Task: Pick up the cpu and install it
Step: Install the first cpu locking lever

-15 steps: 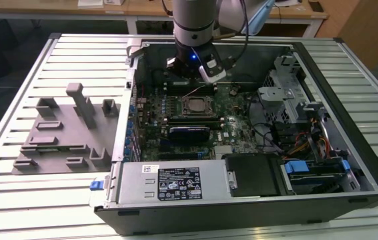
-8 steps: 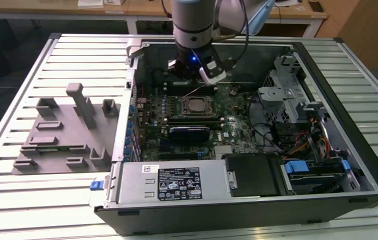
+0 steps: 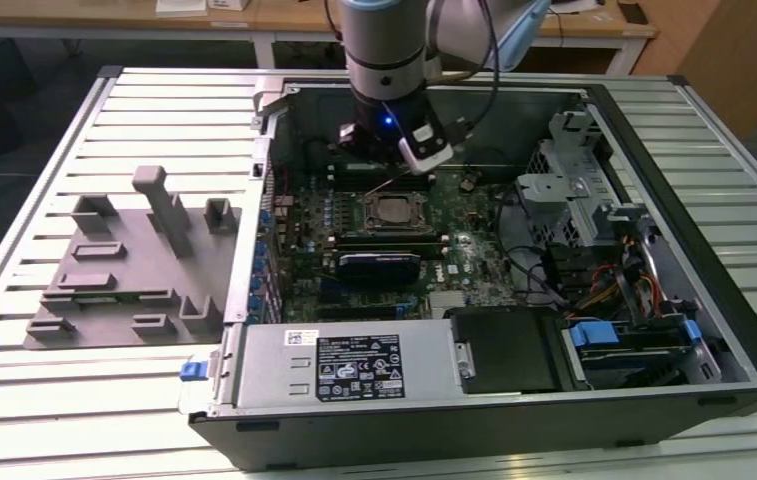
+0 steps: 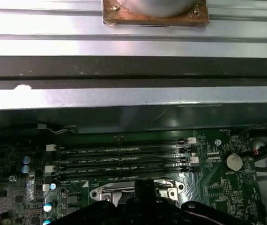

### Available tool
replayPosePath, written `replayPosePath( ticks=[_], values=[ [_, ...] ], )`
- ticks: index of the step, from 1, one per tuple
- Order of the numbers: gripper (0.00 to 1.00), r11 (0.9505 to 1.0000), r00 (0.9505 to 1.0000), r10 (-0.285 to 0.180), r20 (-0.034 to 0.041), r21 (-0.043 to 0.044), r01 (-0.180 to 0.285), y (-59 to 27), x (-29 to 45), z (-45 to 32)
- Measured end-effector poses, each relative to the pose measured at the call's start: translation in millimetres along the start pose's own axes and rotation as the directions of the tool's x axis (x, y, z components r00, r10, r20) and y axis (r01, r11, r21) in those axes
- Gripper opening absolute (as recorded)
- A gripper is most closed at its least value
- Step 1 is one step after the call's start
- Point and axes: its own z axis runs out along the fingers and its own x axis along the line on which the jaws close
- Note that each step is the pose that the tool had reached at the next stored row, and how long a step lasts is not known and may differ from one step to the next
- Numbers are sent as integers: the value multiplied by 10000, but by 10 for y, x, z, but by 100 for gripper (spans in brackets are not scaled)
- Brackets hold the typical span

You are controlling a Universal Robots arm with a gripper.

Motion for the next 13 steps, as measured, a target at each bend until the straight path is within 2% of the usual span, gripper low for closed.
replayPosePath(
  ticks=[5, 13],
  values=[
    [11, 9992, 9992, 379, 116, 152, -381, -4, 4, 28],
    [11, 9969, 9971, 733, 216, 267, -739, 36, 17, 112]
  ],
)
